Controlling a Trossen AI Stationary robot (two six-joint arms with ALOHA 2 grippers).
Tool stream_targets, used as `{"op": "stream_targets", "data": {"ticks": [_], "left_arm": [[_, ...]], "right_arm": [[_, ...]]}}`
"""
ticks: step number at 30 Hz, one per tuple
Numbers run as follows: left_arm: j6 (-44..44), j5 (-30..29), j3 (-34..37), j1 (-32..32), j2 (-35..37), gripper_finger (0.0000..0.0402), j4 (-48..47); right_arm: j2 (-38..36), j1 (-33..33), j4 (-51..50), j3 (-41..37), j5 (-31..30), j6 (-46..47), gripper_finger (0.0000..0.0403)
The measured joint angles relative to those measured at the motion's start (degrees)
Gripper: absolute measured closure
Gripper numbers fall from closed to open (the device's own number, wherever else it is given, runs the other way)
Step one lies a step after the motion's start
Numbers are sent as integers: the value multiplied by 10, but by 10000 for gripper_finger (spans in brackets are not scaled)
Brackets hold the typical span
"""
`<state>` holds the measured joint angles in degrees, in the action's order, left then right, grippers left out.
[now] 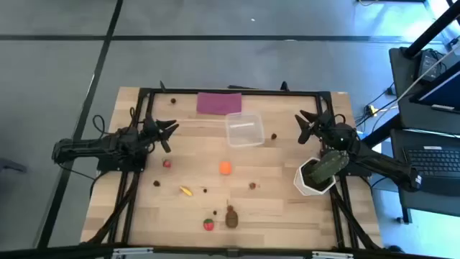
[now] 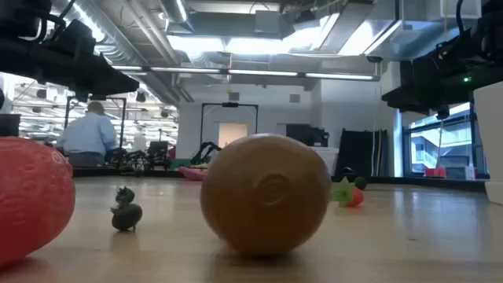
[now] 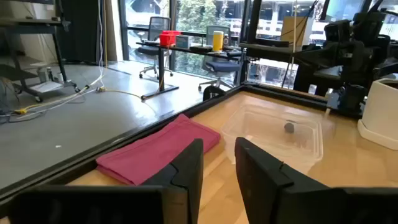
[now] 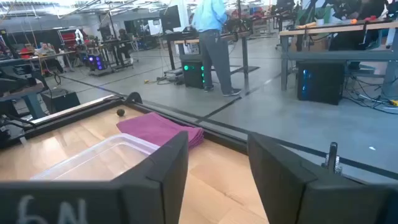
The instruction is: Pick and placing Produce into tupperware
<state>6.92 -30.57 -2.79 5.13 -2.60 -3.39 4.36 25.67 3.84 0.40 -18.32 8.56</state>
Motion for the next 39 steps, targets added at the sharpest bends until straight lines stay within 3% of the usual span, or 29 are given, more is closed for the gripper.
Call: {"op": "stream_targets", "data": {"ticks": [28,39], "left_arm": [[0,0,0,0,0,280,0],[0,0,0,0,0,293,0]], "right_arm": [[0,0,0,0,0,0,234],[0,0,0,0,0,0,234]]}}
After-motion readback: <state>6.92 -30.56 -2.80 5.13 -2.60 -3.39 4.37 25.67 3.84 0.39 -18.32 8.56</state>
